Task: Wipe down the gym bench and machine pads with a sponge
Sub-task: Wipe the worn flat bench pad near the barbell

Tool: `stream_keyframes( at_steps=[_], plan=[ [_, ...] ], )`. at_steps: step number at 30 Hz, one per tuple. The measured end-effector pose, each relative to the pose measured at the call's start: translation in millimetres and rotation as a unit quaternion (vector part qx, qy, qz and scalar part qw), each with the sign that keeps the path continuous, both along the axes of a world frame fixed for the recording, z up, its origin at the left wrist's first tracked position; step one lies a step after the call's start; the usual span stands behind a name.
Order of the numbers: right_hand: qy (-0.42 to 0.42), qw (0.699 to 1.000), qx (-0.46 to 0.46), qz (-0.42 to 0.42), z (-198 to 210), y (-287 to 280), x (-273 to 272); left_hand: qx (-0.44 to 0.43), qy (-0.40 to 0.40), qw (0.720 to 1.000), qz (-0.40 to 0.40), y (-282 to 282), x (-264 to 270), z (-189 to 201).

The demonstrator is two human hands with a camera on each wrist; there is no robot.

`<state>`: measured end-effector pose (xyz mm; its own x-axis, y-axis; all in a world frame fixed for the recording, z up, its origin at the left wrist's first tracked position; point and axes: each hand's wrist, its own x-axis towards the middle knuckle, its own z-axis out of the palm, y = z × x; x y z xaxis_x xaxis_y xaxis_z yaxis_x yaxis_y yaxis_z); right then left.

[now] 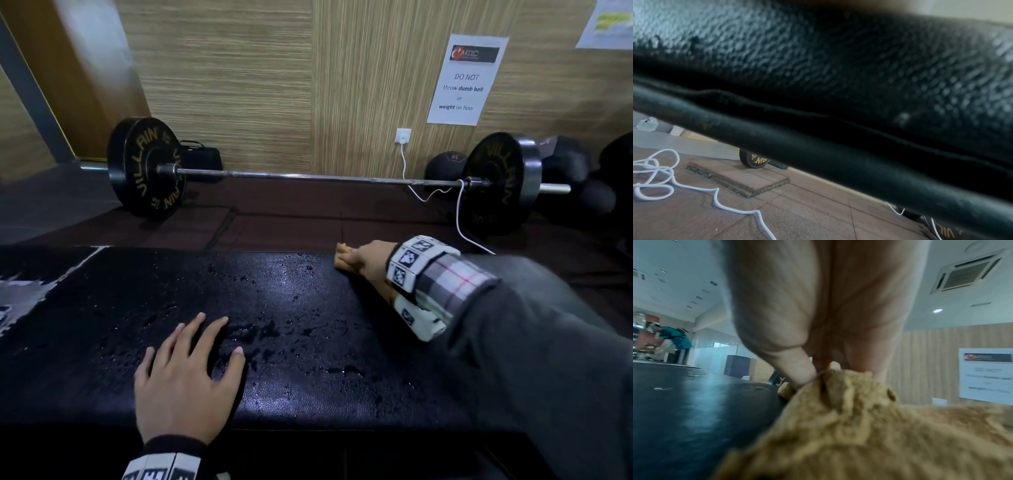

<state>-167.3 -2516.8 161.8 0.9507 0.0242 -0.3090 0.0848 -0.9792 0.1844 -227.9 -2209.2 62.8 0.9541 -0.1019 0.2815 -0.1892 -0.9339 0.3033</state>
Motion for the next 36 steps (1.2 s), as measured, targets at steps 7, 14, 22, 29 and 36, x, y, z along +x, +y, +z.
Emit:
stream_keyframes(
  at_steps=[7, 14, 22, 29, 36],
  plan=[
    [0.017, 0.983, 0.149, 0.105, -18, 9, -44, -0.001, -0.002, 1.0, 0.0, 1, -1, 0],
    [0.02, 0.992, 0.126, -0.005, -11, -42, -52, -0.006, -0.002, 1.0, 0.004, 0, 0, 0],
    [0.006, 1.0, 0.021, 0.005, -10, 16, -7, -0.006, -0.004, 1.0, 0.005, -1, -1, 1],
    [0.032, 0.982, 0.148, 0.114, -17, 12, -74, -0.014, -0.005, 1.0, 0.005, 0, -1, 0],
    [0.044, 0.996, 0.072, -0.027, -7, -27, -83, -0.018, -0.014, 1.0, 0.009, -1, 0, -1]
  ],
)
